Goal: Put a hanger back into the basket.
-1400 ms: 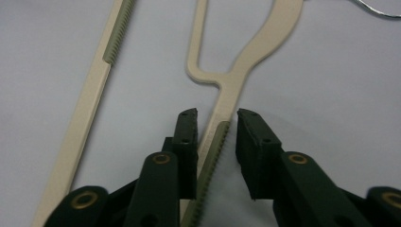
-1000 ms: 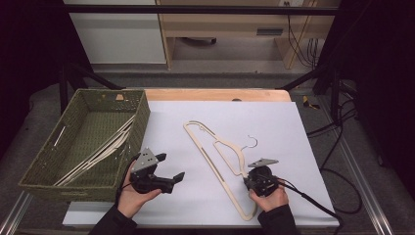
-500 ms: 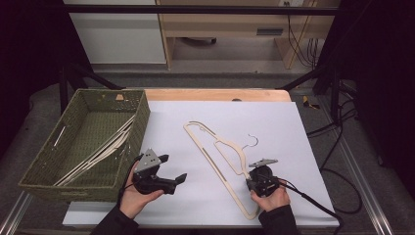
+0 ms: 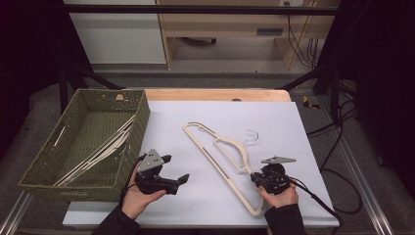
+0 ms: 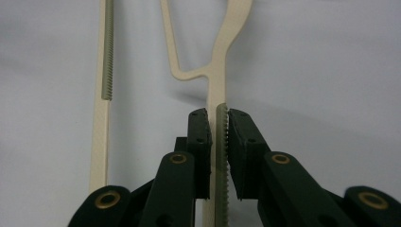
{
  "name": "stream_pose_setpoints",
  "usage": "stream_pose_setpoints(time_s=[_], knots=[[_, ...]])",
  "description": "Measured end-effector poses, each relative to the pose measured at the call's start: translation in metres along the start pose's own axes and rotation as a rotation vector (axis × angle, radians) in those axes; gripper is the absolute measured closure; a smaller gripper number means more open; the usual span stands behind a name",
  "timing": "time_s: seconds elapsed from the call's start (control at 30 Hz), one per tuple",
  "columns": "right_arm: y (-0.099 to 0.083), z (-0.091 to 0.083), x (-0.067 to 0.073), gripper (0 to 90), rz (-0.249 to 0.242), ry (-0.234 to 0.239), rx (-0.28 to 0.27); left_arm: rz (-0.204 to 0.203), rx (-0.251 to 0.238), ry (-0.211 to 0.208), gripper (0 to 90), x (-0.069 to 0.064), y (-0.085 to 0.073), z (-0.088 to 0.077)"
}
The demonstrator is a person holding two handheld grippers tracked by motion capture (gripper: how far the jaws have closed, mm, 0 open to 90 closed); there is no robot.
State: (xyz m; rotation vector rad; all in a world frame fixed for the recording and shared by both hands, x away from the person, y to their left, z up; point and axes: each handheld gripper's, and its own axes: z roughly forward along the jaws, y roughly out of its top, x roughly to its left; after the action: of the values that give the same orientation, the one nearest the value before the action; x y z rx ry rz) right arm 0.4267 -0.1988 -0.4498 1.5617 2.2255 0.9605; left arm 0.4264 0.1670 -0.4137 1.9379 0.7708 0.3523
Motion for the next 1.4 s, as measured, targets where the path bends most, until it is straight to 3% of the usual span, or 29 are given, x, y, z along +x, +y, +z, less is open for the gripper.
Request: stream_pose_setpoints(time_s=[0.33, 0.57, 0.83, 1.1, 1.13, 1.2, 1.23, 1.4], knots=[[0.001, -0.007, 0.009, 80.3, -0.087, -0.002, -0.046, 0.02, -0.002, -0.01, 8.5, -0.005, 0.013, 0.011], [0.0, -0.007, 0.013, 80.9, -0.1, 0.001, -0.051, 0.026, -0.022, -0.014, 9.0, -0.006, 0.036, 0.025], [0.001, -0.014, 0.013, 83.3, -0.086, 0.049, -0.079, 0.037, -0.015, -0.019, 9.9, -0.006, 0.069, 0.06], [0.001, -0.012, 0.014, 83.0, -0.097, 0.056, -0.077, 0.034, 0.006, -0.044, 12.1, -0.008, 0.085, 0.102], [0.001, -0.012, 0.015, 90.0, -0.099, 0.057, -0.073, 0.042, 0.008, -0.046, 12.6, -0.008, 0.088, 0.107], [0.001, -0.011, 0.017, 90.0, -0.092, 0.091, -0.079, 0.049, 0.025, -0.047, 13.2, -0.009, 0.091, 0.116], [0.0, -0.009, 0.018, 90.0, -0.104, 0.077, -0.068, 0.049, 0.037, -0.044, 13.6, -0.01, 0.091, 0.121], [0.0, -0.005, 0.019, 86.7, -0.123, 0.062, -0.055, 0.059, 0.041, -0.065, 13.5, -0.015, 0.089, 0.121]])
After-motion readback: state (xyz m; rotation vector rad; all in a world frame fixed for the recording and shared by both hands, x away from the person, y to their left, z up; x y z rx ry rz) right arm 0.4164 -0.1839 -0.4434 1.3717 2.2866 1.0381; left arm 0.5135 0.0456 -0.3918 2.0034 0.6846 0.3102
